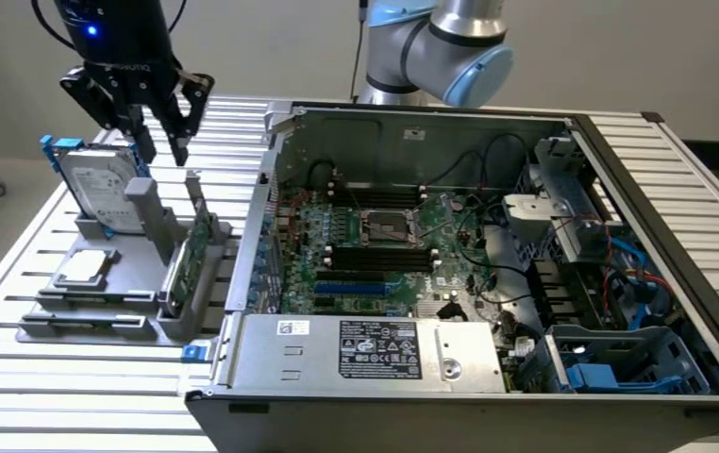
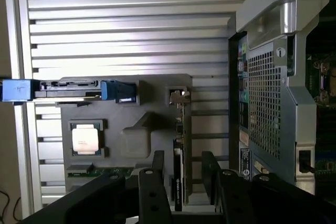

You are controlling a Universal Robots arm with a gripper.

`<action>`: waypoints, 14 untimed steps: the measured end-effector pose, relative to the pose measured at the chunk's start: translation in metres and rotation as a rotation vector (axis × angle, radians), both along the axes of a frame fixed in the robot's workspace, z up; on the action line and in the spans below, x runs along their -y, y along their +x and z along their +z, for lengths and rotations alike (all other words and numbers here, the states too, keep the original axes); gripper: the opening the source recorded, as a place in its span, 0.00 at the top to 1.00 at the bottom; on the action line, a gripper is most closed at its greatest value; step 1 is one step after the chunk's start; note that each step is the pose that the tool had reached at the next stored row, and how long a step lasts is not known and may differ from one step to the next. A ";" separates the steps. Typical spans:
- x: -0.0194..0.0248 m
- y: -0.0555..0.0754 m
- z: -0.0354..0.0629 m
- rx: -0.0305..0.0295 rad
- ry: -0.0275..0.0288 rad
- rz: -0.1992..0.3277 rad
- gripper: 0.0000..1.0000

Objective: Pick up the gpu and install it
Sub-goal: 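Pick up the gpu and move the gpu toward the slot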

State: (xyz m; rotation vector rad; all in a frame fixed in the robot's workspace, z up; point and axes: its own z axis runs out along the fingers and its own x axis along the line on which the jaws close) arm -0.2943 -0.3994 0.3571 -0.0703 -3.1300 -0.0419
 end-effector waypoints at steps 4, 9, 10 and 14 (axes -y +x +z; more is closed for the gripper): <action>0.0081 0.000 -0.0073 0.0000 0.0000 0.000 0.58; 0.0177 -0.001 -0.0165 0.0001 0.0001 0.000 0.58; 0.0192 -0.001 -0.0183 0.0001 0.0001 0.000 0.58; 0.0244 -0.002 -0.0254 -0.0001 -0.0001 0.000 0.58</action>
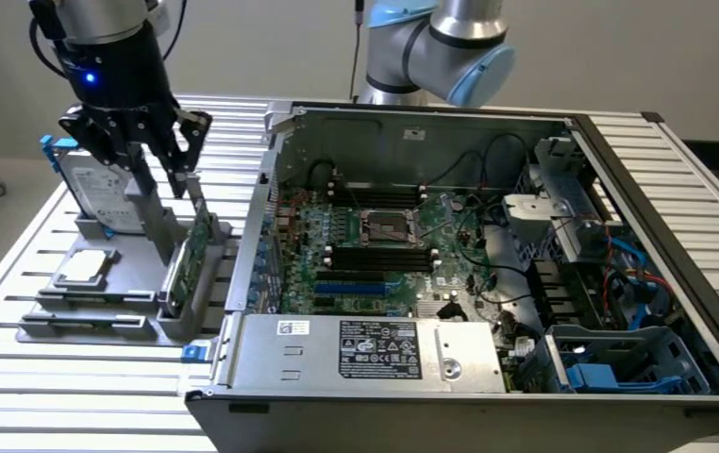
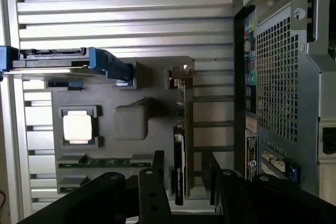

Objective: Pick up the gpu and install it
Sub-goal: 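Pick up the gpu and move the gpu toward the slot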

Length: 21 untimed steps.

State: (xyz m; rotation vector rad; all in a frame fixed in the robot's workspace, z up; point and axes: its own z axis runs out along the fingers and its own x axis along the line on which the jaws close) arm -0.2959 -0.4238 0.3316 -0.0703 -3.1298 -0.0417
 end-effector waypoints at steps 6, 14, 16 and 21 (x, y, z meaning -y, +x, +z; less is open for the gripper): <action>0.0066 -0.002 -0.0110 0.0001 0.0000 0.000 0.58; 0.0125 -0.002 -0.0255 0.0002 0.0001 0.001 0.58; 0.0136 -0.002 -0.0292 0.0001 0.0001 0.002 0.58; 0.0156 -0.002 -0.0382 0.0007 0.0001 0.003 0.58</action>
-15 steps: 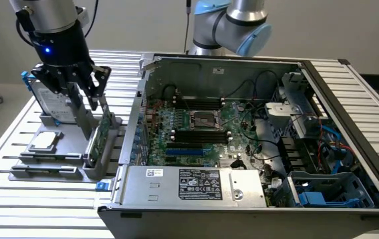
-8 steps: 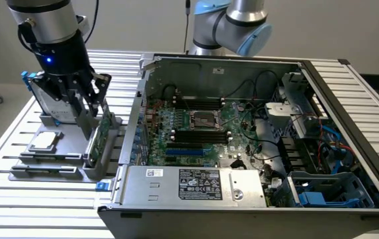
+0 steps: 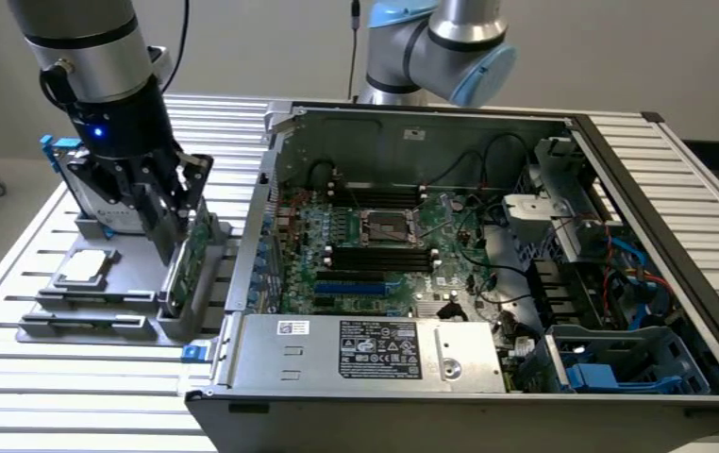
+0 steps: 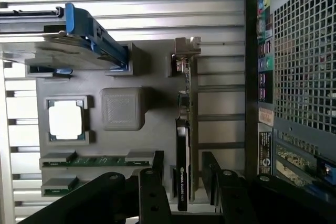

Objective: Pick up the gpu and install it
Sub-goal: 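Pick up the gpu and move the gpu toward the slot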

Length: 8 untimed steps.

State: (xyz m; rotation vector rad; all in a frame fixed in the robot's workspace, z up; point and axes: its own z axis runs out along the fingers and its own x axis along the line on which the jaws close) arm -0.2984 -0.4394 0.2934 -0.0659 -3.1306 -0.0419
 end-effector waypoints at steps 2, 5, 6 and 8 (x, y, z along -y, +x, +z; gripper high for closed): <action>0.0004 0.000 -0.0037 0.0013 0.0000 0.000 0.58; 0.0007 0.000 -0.0088 0.0052 0.0000 0.002 0.58; 0.0008 0.000 -0.0105 0.0063 -0.0001 0.003 0.58; 0.0009 0.000 -0.0141 0.0081 0.0000 0.004 0.58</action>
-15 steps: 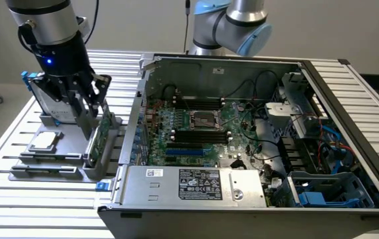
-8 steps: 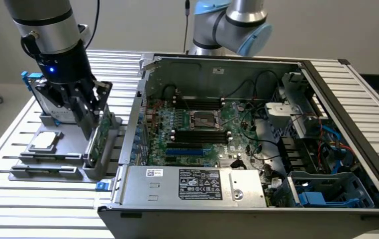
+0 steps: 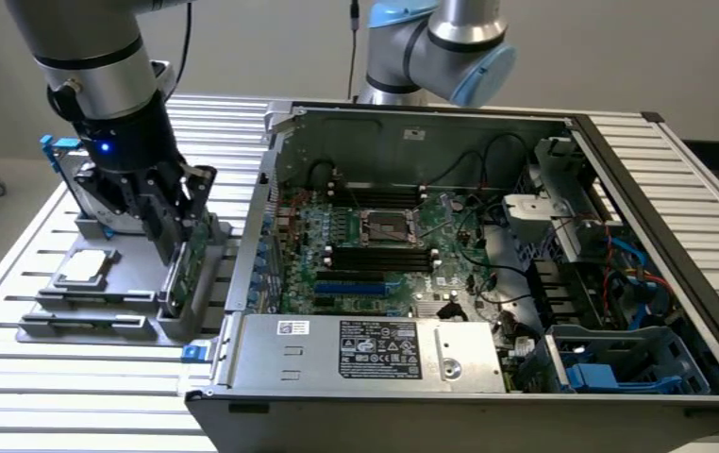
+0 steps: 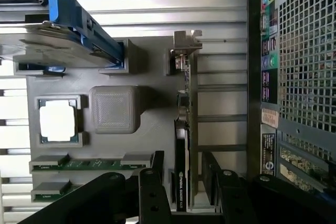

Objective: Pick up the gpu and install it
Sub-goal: 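Pick up the gpu and move the gpu toward the slot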

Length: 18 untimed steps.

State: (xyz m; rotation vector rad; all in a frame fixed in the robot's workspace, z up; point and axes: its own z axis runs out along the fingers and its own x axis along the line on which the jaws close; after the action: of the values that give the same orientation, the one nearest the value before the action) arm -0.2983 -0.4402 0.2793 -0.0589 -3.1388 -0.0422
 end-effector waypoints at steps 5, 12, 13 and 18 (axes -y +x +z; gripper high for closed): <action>0.0001 0.000 -0.0091 0.0019 0.0000 0.004 0.58; 0.0001 0.000 -0.0219 0.0029 0.0000 0.007 0.58; 0.0001 0.000 -0.0237 0.0035 0.0000 0.007 0.58; 0.0001 0.000 -0.0301 0.0087 0.0071 0.007 0.58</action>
State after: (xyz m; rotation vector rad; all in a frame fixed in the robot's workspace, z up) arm -0.2984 -0.4403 0.2492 -0.0473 -3.1473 -0.0537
